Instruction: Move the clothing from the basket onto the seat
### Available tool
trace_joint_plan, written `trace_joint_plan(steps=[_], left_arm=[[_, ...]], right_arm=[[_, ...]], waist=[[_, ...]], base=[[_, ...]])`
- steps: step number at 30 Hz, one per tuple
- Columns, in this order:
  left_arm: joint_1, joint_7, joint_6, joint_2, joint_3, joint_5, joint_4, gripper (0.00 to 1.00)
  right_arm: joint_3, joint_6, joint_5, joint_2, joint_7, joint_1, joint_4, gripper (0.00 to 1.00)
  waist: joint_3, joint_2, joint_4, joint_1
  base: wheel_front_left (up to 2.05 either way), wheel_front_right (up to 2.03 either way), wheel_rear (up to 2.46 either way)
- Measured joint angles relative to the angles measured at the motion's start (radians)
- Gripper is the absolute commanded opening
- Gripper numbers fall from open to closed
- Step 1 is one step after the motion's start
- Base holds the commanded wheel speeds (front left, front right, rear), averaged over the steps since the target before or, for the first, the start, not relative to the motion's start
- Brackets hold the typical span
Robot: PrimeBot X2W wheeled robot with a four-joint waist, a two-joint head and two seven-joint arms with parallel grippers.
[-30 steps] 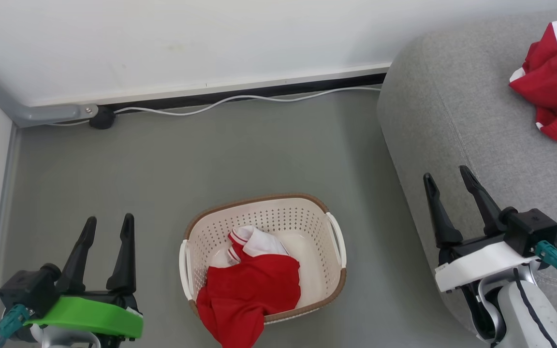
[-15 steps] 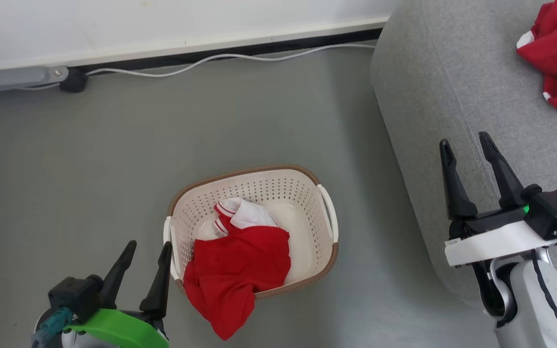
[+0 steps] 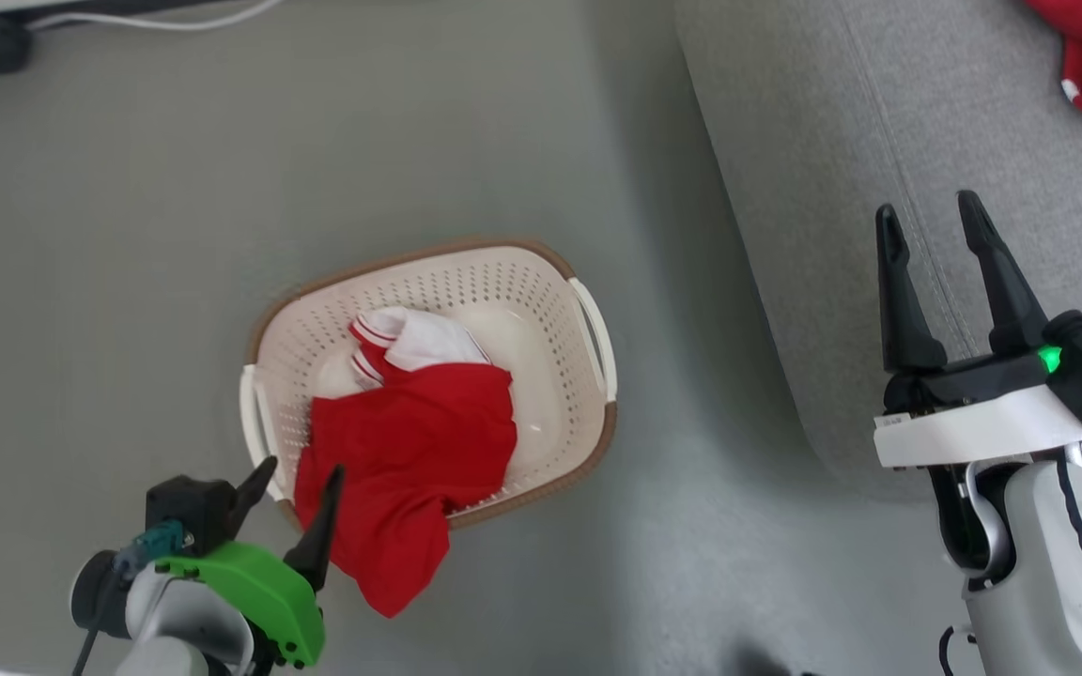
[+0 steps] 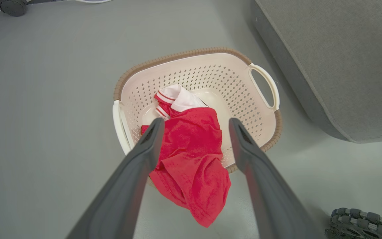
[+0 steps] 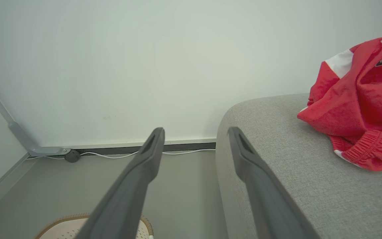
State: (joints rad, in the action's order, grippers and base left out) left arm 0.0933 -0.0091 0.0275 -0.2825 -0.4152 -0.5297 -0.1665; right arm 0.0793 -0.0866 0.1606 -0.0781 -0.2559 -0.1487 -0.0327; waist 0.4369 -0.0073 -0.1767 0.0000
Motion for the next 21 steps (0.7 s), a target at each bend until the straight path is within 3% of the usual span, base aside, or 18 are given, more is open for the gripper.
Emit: trace_joint_plan(steps=[14,21], left_arm=[[0.137,0.095,0.000,0.008,-0.022,0.005,-0.157,1.00],[0.158,0.136,0.009,0.024,-0.037,0.005,-0.245,1.00]], right_arm=[[-0.033,0.000,0.012,0.014,0.000,-0.039,-0.004,1.00],[-0.044,0.000,0.012,0.015,0.000,-0.049,-0.003,1.00]], waist=[[0.128,0.0000,-0.094,0.0000],[0.149,0.0000,-0.108,0.0000]], base=[[0.00,0.00,0.00],[0.00,0.00,0.00]])
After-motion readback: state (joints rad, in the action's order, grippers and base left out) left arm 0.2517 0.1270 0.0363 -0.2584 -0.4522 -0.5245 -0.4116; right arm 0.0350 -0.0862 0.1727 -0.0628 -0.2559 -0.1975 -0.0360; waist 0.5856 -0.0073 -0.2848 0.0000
